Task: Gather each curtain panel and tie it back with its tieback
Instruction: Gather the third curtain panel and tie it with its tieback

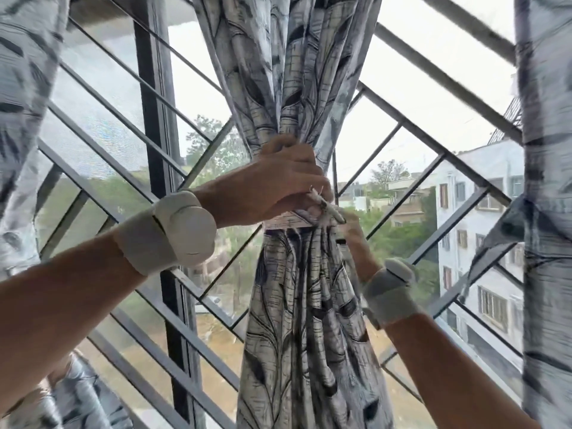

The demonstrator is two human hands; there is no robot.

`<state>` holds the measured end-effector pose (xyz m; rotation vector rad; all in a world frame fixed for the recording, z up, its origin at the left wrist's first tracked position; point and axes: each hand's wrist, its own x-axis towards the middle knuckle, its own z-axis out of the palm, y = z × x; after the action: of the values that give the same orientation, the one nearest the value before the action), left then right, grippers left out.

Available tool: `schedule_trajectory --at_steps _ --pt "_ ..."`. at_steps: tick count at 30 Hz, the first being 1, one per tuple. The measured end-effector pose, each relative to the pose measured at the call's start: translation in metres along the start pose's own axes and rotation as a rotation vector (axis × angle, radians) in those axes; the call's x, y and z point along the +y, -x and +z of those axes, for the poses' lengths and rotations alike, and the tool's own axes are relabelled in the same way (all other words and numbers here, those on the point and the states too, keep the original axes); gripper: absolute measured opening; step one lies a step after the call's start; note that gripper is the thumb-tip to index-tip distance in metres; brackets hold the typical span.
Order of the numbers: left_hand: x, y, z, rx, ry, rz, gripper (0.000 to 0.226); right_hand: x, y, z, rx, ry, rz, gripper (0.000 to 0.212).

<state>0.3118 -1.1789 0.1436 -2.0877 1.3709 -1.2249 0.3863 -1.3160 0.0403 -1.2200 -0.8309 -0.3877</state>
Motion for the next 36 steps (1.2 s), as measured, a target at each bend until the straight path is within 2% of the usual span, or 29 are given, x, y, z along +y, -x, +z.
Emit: schedule_trajectory --at_steps 1,2,6,11,15,19,21,25,29,32,36 --pt "-0.002 0.001 -0.001 -0.029 -0.004 -0.021 0.032 -0.006 -0.003 -0.008 0.079 0.031 -0.014 0.013" --pt "-0.003 0.002 -0.002 -0.048 -0.001 -0.045 0.034 -0.011 -0.004 -0.019 0.126 0.042 -0.052 0.011" --pt "-0.003 -0.001 0.002 -0.033 0.028 -0.109 0.034 -0.034 0.009 -0.022 0.196 -0.078 -0.219 0.014" --pt "0.000 -0.006 0.003 -0.023 0.116 -0.248 0.035 -0.033 0.023 0.010 0.458 0.069 -0.430 0.037" --pt "0.003 -0.004 -0.004 0.008 0.239 -0.310 0.032 -0.019 0.023 0.012 0.587 0.216 -0.537 0.037" --pt "0.009 -0.008 -0.010 -0.021 0.433 -0.405 0.016 -0.012 0.020 0.009 0.605 0.345 -0.750 0.029" --pt "0.012 -0.011 -0.014 -0.046 0.422 -0.459 0.013 -0.012 0.019 0.011 0.620 0.426 -0.804 0.021" --pt "0.019 -0.019 -0.021 -0.149 0.353 -0.576 0.022 -0.013 0.018 0.015 0.632 0.504 -0.854 0.018" --pt "0.030 -0.030 -0.025 -0.229 0.281 -0.695 0.044 -0.016 0.020 0.018 0.617 0.513 -0.869 0.025" --pt "0.032 -0.035 -0.025 -0.221 0.243 -0.749 0.036 -0.016 0.023 0.018 0.605 0.555 -0.875 0.025" --pt "0.031 -0.040 -0.021 -0.269 0.327 -0.860 0.028 -0.013 0.022 0.019 0.562 0.559 -0.894 0.023"
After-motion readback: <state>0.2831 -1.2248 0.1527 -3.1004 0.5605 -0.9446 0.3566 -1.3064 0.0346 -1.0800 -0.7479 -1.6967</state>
